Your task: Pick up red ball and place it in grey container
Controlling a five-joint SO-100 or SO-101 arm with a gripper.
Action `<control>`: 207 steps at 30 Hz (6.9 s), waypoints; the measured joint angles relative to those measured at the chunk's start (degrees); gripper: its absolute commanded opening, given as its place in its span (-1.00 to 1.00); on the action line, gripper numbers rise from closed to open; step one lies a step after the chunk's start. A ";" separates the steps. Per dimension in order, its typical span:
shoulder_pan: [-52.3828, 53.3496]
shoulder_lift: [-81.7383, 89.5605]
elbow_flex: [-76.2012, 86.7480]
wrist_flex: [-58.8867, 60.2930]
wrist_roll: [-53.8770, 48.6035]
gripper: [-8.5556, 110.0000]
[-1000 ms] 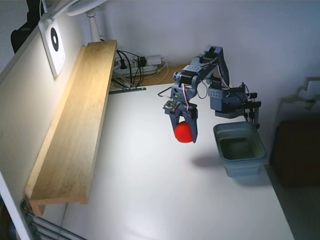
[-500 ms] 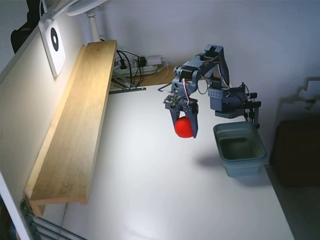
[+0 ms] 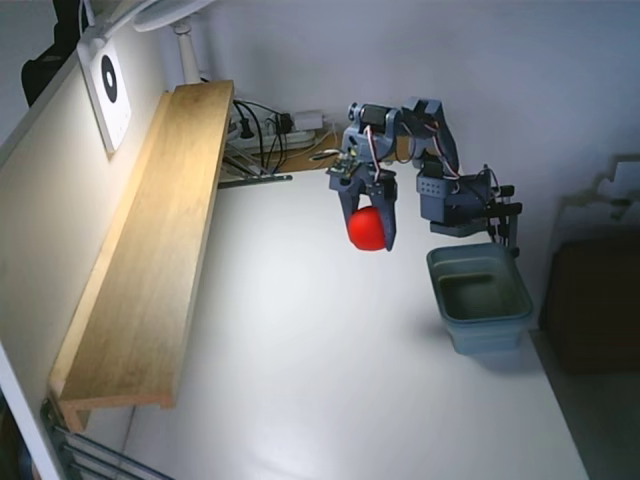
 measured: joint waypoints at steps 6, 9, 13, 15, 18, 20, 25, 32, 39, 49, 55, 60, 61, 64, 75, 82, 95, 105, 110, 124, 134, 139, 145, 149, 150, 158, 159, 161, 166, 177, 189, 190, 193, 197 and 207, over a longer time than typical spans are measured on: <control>-8.44 0.00 0.00 0.00 0.00 -0.47; -13.01 0.00 0.00 0.00 0.00 -0.47; -20.48 0.00 0.00 0.00 0.00 -0.47; -23.20 0.00 0.00 0.00 0.00 -0.47; -25.93 0.00 0.00 0.00 0.00 -0.47; -27.77 0.00 -0.09 0.00 0.00 -0.47; -31.38 0.00 -0.09 0.00 0.00 -0.47; -31.46 0.00 -0.18 0.00 0.00 -0.47; -28.21 0.00 -0.18 0.00 0.09 -0.47; -28.21 0.00 -0.18 0.00 0.00 -0.47; -26.19 0.00 -0.18 0.00 0.00 -0.47; -26.63 0.00 -0.18 0.00 0.00 -0.47; -26.54 0.00 -0.18 0.00 0.00 -0.47; -25.93 0.00 -0.18 0.00 0.00 -0.47; -25.93 0.00 -0.18 0.00 0.00 -0.21; -25.93 0.00 -0.18 0.00 0.09 -0.21; -24.61 0.00 -0.18 0.00 0.00 -0.24; -18.28 0.18 1.58 0.00 0.09 -0.30; -13.36 5.10 4.31 0.00 0.00 -0.34; 4.04 16.35 14.24 0.00 0.00 -0.49; 18.37 25.40 21.80 0.97 0.00 -0.61; 25.05 30.23 26.02 0.97 0.00 -0.67; 33.57 35.77 31.03 0.97 0.00 -0.74; 39.20 39.55 33.84 0.97 0.00 -0.78; 40.34 40.25 34.63 0.97 0.00 -0.79; 49.48 45.53 39.02 1.05 0.09 -0.85; 50.45 46.23 39.64 1.05 0.09 -0.86; 52.03 47.29 40.69 1.05 0.09 -0.87; 56.16 49.66 42.71 1.05 0.00 -0.89; 59.15 52.12 44.12 1.85 0.00 -0.91; 59.59 52.21 44.12 2.02 0.00 -0.91; 59.85 52.21 44.12 2.02 0.00 -0.91; 59.68 52.21 44.12 2.02 0.00 -0.91; 59.68 52.21 44.12 2.02 0.00 -0.91; 59.59 52.21 44.12 2.02 0.00 -0.91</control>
